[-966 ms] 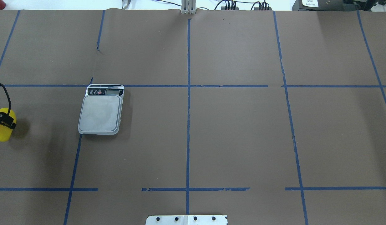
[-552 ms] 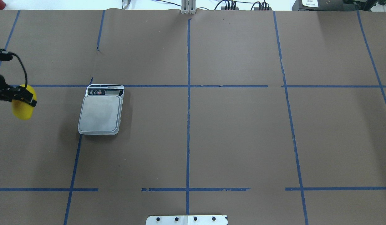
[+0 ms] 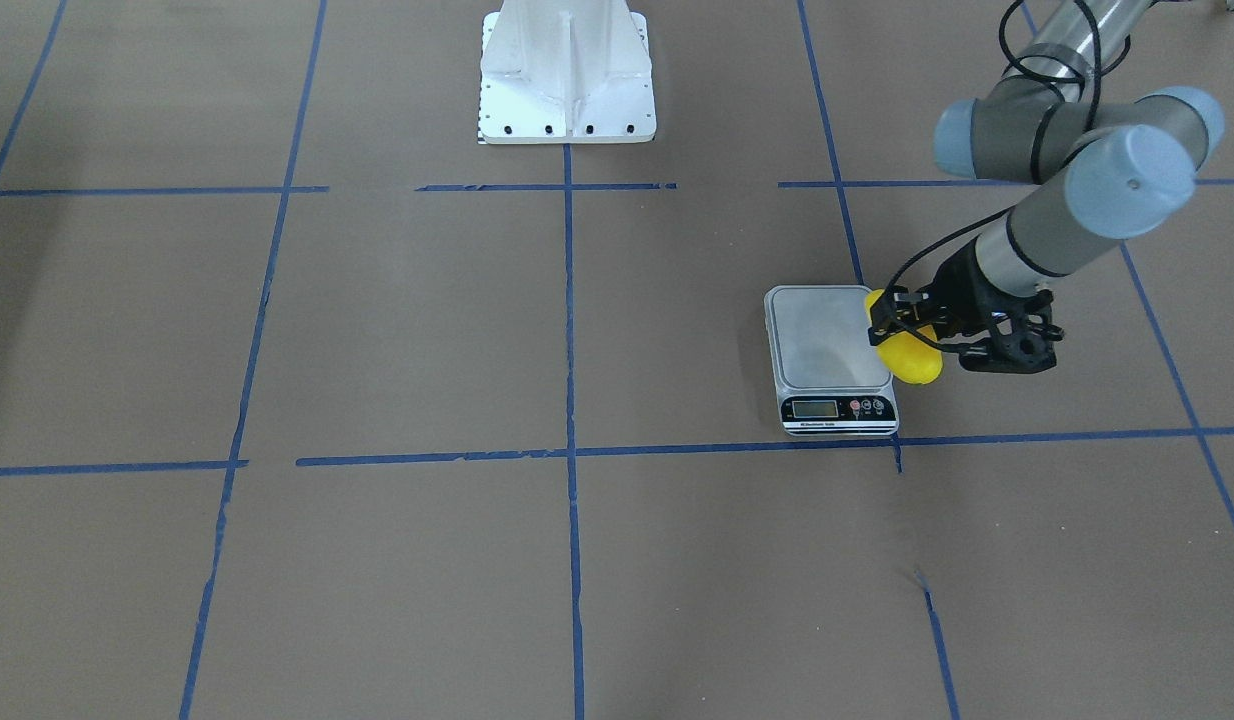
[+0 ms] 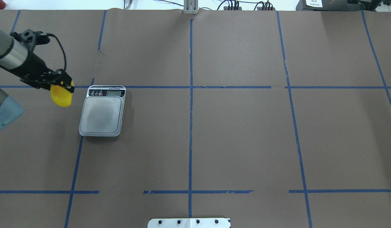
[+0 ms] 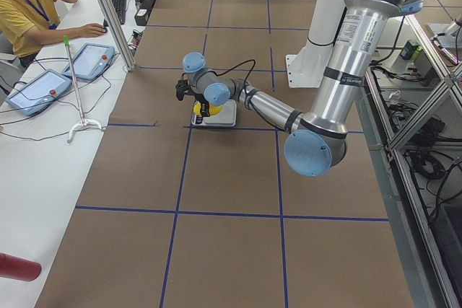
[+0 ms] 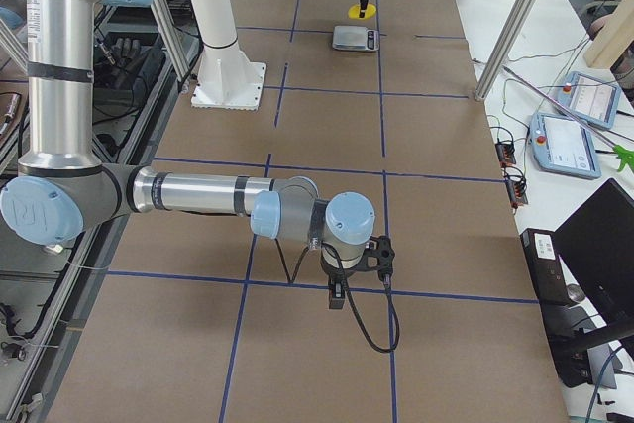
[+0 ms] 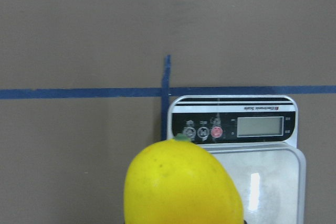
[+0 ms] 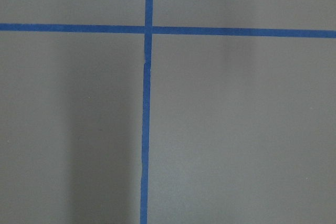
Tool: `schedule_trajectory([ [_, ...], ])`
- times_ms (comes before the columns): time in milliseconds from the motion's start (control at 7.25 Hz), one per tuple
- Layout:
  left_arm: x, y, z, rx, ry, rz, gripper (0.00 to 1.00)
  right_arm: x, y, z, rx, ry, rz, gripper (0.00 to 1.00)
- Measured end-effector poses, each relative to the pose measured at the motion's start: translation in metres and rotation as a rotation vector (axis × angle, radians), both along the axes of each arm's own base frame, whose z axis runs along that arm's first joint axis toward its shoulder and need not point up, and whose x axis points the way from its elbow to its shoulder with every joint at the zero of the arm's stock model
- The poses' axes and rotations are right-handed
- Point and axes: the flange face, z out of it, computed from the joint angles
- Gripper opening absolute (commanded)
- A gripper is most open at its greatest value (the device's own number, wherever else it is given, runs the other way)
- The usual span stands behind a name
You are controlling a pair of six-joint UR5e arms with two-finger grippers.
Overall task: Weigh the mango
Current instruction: 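Lift the mango and carry it over the silver scale, then lower the mango onto the scale pan and open the left gripper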
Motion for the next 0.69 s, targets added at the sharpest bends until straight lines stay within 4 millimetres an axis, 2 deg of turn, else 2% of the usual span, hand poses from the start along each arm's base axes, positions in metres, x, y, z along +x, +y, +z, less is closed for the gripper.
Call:
schedule_trajectory([
  [276, 0.035, 0.004, -0.010, 0.003, -0.014, 0.015, 0.00, 0.000, 0.000, 0.000, 0.000, 0.000, 0.000, 1.00],
  [414, 0.045, 0.006, -0.011, 0.004, -0.016, 0.025, 0.56, 0.000, 0.000, 0.000, 0.000, 0.000, 0.000, 1.00],
  [552, 0.053, 0.010, -0.010, 0.006, -0.018, 0.037, 0.65, 0.000, 0.000, 0.000, 0.000, 0.000, 0.000, 1.00],
  [690, 0.058, 0.013, -0.009, 0.012, -0.024, 0.041, 0.86, 0.000, 0.000, 0.000, 0.000, 0.000, 0.000, 1.00],
])
